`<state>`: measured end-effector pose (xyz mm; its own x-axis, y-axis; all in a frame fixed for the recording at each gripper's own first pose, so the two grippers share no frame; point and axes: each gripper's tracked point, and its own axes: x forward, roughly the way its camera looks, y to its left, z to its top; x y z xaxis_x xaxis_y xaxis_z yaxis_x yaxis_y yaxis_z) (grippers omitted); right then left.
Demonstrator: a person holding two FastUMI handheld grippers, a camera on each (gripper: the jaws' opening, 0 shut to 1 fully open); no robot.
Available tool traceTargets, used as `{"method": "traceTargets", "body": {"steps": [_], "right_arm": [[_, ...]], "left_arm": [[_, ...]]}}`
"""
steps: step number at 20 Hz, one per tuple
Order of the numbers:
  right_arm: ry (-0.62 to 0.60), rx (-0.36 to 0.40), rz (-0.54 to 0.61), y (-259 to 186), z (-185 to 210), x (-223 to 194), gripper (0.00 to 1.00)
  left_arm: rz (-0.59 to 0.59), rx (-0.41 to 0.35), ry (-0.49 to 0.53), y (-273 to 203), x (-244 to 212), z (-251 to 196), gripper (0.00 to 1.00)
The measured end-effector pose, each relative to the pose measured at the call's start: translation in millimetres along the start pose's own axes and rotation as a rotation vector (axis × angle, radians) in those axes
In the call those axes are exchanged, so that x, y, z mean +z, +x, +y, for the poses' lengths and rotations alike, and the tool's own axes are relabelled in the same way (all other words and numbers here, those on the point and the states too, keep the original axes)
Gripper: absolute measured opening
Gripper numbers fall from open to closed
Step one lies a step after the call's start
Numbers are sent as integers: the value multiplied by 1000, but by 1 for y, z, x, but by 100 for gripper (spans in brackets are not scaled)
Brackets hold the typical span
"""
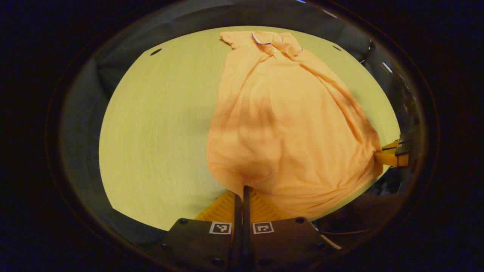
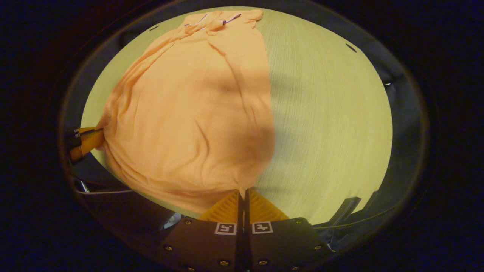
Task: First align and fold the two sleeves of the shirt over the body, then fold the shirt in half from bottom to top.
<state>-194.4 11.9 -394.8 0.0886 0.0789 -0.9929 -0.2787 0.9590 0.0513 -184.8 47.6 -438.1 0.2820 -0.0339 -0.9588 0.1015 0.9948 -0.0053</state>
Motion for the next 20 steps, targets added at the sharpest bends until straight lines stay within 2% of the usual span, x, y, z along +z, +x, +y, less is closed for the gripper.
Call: {"method": "traceTargets", "body": {"steps": [4,9,15,20], "right_arm": [[22,7,-61,-19,-5,29,1],[56,11,-151,-42,-19,80,1],[72,14,-270,-72,-36,164,1],[89,16,-363,-91,-51,240,1]], "left_arm": [[-65,0,-20,-14,38,6,6],[-164,9,-49,-42,108,15,6],[-270,10,-77,-81,210,24,6],[-349,15,-103,-82,283,42,6]]}}
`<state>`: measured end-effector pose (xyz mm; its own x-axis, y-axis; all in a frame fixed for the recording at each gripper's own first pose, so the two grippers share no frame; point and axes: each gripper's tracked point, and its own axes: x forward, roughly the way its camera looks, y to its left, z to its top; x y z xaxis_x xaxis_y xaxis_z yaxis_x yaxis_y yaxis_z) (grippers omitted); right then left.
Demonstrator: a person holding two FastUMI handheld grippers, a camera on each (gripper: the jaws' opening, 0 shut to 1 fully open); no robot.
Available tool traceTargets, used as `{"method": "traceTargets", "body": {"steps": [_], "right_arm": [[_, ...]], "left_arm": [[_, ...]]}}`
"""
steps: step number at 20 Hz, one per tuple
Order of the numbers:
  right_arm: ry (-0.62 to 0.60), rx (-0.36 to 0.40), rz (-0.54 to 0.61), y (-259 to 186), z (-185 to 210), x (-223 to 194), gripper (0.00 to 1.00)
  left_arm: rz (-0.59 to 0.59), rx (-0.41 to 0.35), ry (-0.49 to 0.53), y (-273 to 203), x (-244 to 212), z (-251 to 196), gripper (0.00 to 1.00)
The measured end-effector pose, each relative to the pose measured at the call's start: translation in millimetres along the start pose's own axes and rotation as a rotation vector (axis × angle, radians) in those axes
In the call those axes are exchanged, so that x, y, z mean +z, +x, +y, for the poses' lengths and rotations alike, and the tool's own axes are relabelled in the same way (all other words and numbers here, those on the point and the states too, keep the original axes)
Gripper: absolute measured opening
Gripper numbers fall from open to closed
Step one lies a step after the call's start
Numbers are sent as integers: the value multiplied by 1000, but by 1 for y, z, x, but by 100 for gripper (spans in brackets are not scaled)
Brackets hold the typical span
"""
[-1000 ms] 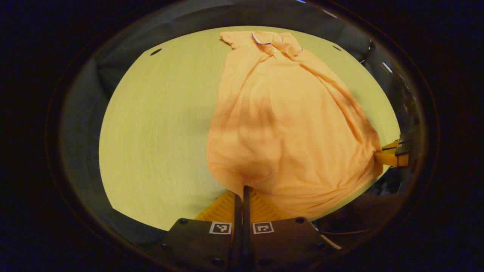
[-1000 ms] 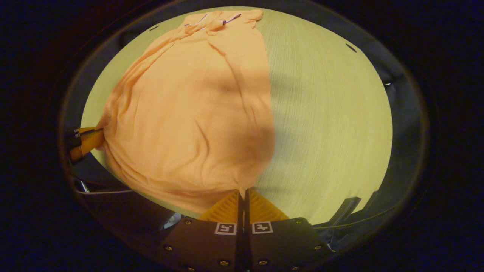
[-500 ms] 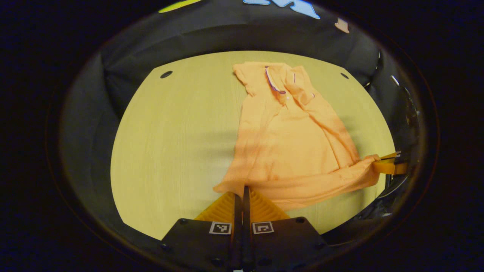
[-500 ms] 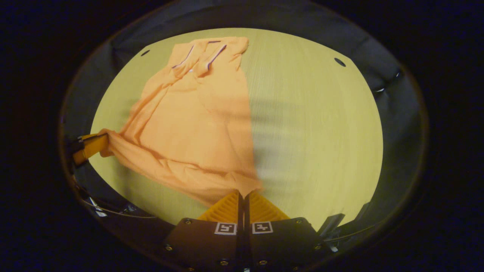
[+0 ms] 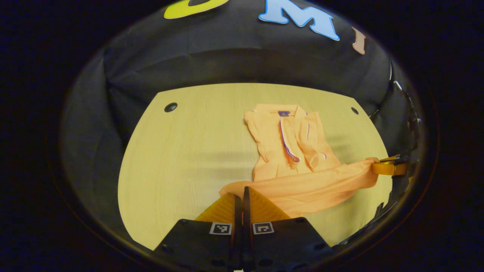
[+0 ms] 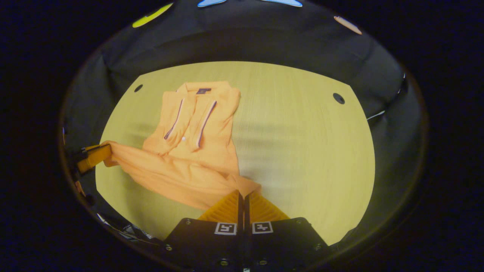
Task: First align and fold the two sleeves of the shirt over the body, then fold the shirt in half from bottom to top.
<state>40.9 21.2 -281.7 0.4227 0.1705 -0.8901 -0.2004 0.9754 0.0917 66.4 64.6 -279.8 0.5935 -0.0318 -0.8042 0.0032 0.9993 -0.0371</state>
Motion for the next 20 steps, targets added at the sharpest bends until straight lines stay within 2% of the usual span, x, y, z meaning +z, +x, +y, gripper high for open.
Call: {"method": "traceTargets", "body": {"steps": [4,10,20], "right_arm": [[23,0,-60,7,-9,53,1],[71,9,-126,-3,-31,103,1],[127,17,-240,45,-34,169,1]], "left_arm": [[-46,0,-9,23,52,9,6],[-109,5,-7,65,118,14,6],[-195,5,0,143,194,31,6]]}}
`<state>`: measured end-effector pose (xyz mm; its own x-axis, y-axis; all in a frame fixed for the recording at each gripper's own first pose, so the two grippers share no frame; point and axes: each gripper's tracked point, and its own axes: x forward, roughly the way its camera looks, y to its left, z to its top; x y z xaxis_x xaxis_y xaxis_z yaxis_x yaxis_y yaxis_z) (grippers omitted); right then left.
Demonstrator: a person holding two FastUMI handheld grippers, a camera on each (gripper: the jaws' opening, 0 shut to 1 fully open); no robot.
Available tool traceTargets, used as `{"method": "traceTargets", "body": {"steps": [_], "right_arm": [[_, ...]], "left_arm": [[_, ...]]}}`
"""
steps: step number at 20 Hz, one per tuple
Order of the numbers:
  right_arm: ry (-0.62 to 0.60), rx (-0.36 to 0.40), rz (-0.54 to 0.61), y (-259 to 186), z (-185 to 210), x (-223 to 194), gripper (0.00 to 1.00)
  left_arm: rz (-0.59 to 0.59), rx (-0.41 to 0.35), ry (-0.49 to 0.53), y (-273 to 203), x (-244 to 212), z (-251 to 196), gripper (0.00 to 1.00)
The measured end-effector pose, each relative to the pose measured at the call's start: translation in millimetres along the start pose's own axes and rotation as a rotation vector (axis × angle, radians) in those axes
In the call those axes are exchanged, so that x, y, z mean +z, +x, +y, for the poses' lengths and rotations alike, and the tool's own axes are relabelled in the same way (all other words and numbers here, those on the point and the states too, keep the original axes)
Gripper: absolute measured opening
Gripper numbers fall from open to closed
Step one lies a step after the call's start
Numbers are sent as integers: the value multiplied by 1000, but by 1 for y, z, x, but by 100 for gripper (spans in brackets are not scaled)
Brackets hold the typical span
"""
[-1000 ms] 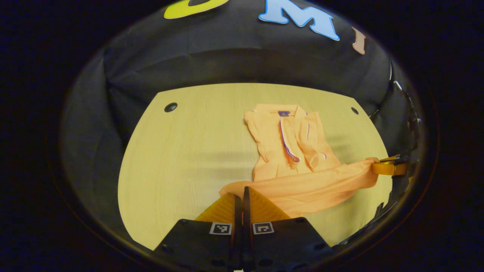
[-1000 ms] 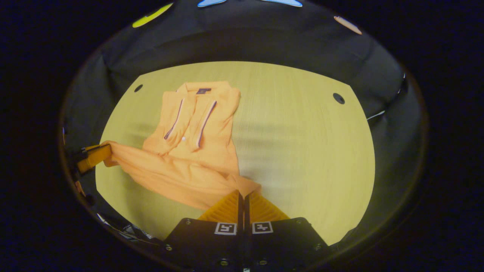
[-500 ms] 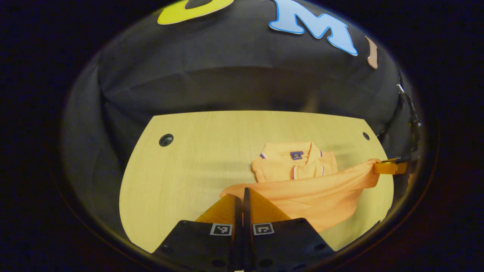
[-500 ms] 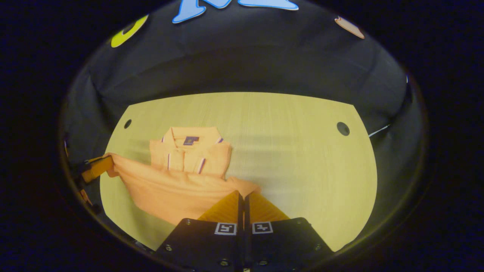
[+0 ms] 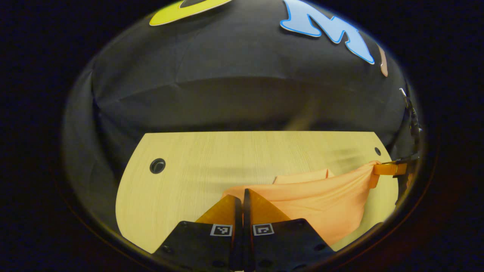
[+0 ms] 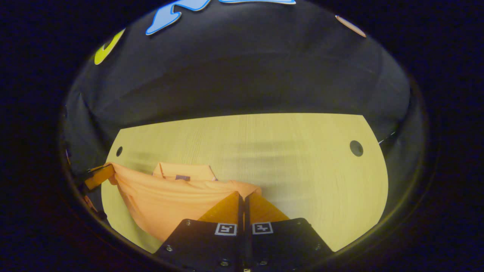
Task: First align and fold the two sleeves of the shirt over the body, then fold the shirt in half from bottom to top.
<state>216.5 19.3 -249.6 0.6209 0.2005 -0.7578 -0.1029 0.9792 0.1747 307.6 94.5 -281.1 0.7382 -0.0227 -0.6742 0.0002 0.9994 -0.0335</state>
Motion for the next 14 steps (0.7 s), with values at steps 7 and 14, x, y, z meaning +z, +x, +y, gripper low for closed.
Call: {"method": "traceTargets", "body": {"steps": [7,14], "right_arm": [[-14,-4,-40,22,0,7,0],[-85,-29,-25,24,-2,3,1]], "left_arm": [[-72,14,8,55,14,11,5],[-59,16,-37,83,-9,21,5]]}}
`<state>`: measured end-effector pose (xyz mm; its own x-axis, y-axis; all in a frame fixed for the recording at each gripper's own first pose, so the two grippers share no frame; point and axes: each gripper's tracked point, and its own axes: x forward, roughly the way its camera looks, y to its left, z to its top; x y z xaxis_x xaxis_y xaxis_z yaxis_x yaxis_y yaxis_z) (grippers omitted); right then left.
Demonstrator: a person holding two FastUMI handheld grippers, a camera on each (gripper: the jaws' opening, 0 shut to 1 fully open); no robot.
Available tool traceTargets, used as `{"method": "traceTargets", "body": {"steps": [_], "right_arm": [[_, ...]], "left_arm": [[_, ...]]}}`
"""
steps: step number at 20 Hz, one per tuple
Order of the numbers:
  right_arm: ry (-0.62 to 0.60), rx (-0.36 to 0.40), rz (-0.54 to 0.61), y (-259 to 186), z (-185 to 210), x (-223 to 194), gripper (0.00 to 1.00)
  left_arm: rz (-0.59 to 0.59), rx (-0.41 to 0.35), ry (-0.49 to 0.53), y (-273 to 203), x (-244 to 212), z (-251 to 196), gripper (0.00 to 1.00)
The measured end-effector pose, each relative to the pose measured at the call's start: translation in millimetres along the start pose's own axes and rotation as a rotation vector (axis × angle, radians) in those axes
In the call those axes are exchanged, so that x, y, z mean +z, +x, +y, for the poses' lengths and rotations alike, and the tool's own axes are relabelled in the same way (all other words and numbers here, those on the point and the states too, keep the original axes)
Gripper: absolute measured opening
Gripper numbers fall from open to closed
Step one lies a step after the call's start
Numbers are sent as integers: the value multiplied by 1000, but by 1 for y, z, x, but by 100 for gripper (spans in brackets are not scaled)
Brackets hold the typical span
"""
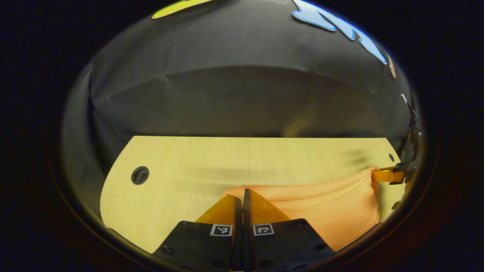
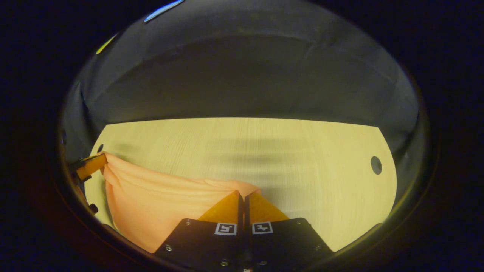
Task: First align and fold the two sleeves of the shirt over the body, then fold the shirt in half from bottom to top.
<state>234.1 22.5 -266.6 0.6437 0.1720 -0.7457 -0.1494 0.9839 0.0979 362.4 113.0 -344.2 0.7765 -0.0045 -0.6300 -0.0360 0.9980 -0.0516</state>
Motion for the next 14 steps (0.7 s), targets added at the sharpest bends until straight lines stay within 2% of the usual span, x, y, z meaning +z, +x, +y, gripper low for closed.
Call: {"method": "traceTargets", "body": {"steps": [5,6,7,8,9,11,14], "right_arm": [[-8,-2,13,-2,3,-1,1],[-8,-4,12,-1,2,0,5],[-6,-5,12,0,0,-3,6],[-4,-4,13,0,-1,-3,11],[-3,-8,13,0,-1,-4,36],[-4,-21,8,-4,-2,-2,40],[9,-27,-10,-6,-3,-3,38]], "left_arm": [[23,-1,-21,3,-13,5,8],[12,8,-23,1,-12,6,23],[-4,6,-30,-1,-8,5,27],[-17,3,-34,-7,-4,4,29],[-25,-3,-33,-13,0,8,36],[-30,-5,-28,-20,4,12,75],[-44,-7,-30,-29,5,11,69]]}}
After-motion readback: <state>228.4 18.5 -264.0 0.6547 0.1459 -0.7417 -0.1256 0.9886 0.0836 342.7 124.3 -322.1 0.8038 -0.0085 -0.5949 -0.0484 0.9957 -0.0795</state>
